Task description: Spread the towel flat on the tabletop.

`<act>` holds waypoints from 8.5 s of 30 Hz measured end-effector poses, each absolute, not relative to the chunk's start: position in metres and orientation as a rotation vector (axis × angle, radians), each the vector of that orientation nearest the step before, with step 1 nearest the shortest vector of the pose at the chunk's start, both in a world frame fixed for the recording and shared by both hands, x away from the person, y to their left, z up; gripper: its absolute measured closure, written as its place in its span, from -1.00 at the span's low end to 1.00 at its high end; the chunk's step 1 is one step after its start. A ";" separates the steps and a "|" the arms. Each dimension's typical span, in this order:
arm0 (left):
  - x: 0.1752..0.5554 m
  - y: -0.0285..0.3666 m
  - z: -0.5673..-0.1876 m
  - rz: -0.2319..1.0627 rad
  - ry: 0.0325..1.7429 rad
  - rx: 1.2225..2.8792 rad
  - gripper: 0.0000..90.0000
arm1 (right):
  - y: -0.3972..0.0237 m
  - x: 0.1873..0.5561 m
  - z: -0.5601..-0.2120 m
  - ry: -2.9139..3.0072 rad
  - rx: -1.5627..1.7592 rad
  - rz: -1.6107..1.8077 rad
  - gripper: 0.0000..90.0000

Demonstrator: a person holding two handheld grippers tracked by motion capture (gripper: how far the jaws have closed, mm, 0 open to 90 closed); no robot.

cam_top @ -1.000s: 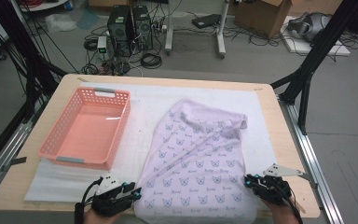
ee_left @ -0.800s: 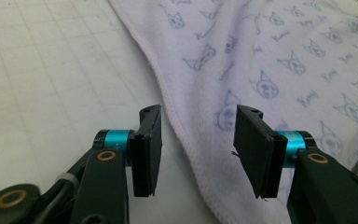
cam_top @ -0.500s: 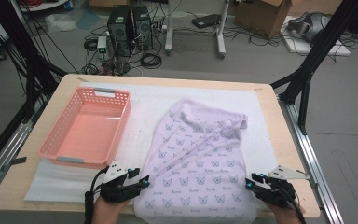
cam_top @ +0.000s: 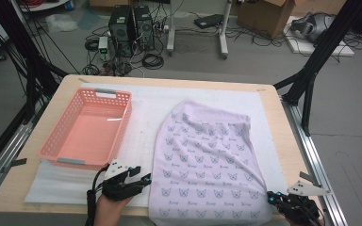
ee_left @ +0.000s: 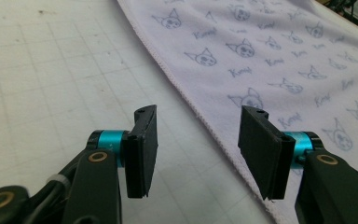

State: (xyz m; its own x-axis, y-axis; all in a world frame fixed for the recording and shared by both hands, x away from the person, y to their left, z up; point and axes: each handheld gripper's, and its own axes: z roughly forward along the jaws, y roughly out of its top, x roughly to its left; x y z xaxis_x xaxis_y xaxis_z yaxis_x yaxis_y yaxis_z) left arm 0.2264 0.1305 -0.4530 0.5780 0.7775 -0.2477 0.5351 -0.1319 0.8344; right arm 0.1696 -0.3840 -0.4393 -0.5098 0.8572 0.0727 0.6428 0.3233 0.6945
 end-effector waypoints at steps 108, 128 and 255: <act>0.369 0.096 -0.438 0.350 1.150 1.760 0.51 | -0.364 0.217 -0.435 2.241 1.245 1.134 0.23; 0.377 0.050 -0.451 0.277 1.143 1.817 0.14 | -0.365 0.215 -0.431 2.244 1.221 1.168 0.22; 0.359 0.048 -0.451 0.464 1.021 2.005 0.65 | -0.373 0.247 -0.432 2.259 1.265 1.123 0.44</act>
State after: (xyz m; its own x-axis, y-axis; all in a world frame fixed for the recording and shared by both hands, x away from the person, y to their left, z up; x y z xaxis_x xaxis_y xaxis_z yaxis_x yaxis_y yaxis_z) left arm 0.3589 0.0479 -0.4506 0.6032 0.7966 -0.0387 0.4943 -0.3354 0.8020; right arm 0.2469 -0.3730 -0.4324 -0.5576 0.8245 0.0962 0.5744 0.2996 0.7618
